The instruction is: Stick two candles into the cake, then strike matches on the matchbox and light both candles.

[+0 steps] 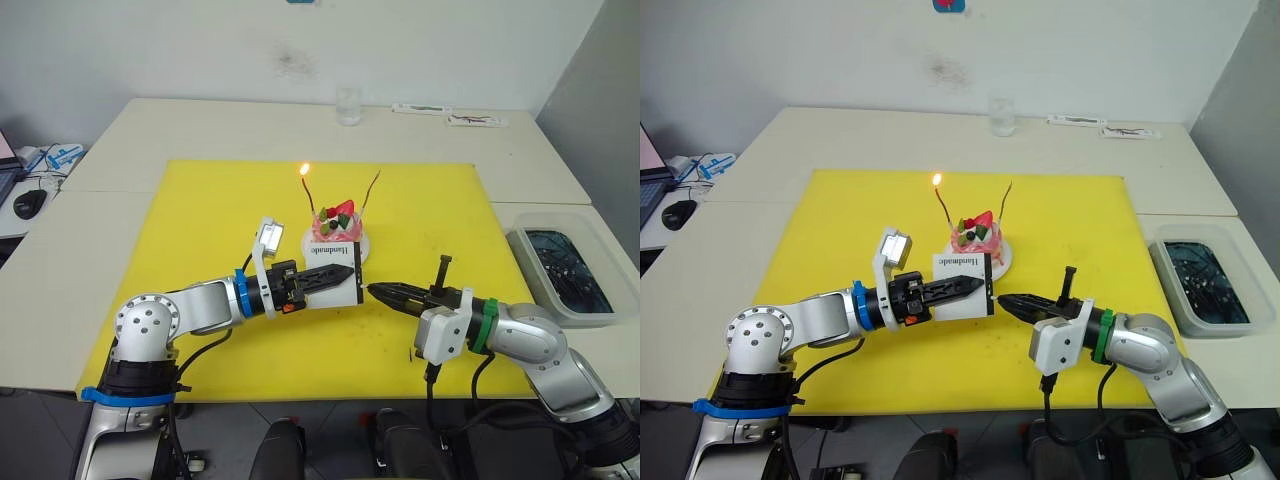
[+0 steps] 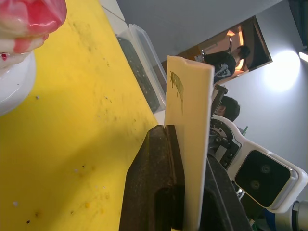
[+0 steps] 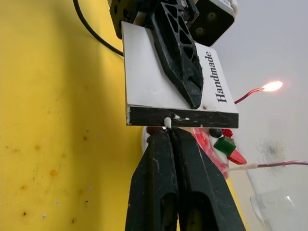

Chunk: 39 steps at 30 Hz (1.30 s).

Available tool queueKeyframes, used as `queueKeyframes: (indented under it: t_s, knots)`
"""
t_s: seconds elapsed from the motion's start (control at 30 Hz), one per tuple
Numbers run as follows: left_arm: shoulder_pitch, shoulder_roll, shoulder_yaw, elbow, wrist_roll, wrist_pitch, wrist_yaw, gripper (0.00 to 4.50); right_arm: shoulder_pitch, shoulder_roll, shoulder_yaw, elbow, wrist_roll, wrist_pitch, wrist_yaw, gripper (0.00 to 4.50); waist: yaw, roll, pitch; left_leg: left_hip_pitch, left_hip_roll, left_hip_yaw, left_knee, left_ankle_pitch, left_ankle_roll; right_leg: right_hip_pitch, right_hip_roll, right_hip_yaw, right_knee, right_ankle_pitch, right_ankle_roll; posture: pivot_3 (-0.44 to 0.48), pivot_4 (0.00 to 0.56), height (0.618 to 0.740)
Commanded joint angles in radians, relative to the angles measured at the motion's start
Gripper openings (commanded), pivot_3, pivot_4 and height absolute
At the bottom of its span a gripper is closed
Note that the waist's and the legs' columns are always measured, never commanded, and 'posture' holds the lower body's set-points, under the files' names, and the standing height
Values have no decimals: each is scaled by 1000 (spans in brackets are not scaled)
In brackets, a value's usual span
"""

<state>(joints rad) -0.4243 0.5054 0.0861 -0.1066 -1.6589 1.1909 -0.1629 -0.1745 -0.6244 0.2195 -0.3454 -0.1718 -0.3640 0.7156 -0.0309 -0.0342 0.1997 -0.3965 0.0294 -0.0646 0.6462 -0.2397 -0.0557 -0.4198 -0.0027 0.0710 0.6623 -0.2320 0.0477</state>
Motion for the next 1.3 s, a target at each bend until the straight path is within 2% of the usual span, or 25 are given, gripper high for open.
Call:
queueKeyframes:
  t_s: [0.03,0.33,0.5,0.6,0.7,0.77,0.9,1.3]
  knots:
    - [-12,-1,10,-13,-42,-3,-7,0,-14,5,-1,1,-4,-16,-11,18,0,0,0,0,0,0,0,0,0,0,0,0,0,0,0,0,150,740]
    - [-15,-32,-3,-23,-86,-22,18,0,-28,31,37,17,-30,-9,-6,18,0,0,0,0,0,0,0,0,0,0,0,0,0,0,0,0,150,740]
    - [-130,-90,29,-26,-242,-134,145,0,14,11,77,17,-61,28,33,18,4,0,0,0,0,0,0,0,0,0,0,0,0,0,0,0,150,740]
    - [-266,-12,117,7,-309,-159,170,0,40,-13,54,-47,-26,59,53,18,11,-2,0,-2,0,-4,1,2,-2,0,0,-3,0,1,-1,0,150,740]
    - [-296,56,140,11,-313,-128,158,0,40,-14,29,-90,4,99,55,18,-6,0,-1,1,0,0,-1,2,-3,1,0,1,0,1,0,0,150,740]
    - [-277,104,142,-10,-313,-93,137,0,31,-15,9,-116,21,133,54,18,-5,0,-1,7,0,2,-1,2,-3,5,0,2,0,0,-1,0,150,740]
    - [-205,181,120,-53,-313,-62,108,0,18,-13,-11,-148,44,183,52,18,0,-1,-1,8,0,0,-1,2,-3,6,0,0,0,0,-1,0,150,740]
    - [-96,238,90,-92,-225,-68,20,0,20,-18,-34,-145,64,208,46,18,3,-1,-1,9,0,0,-1,2,-4,8,0,0,-1,-3,-6,0,150,740]
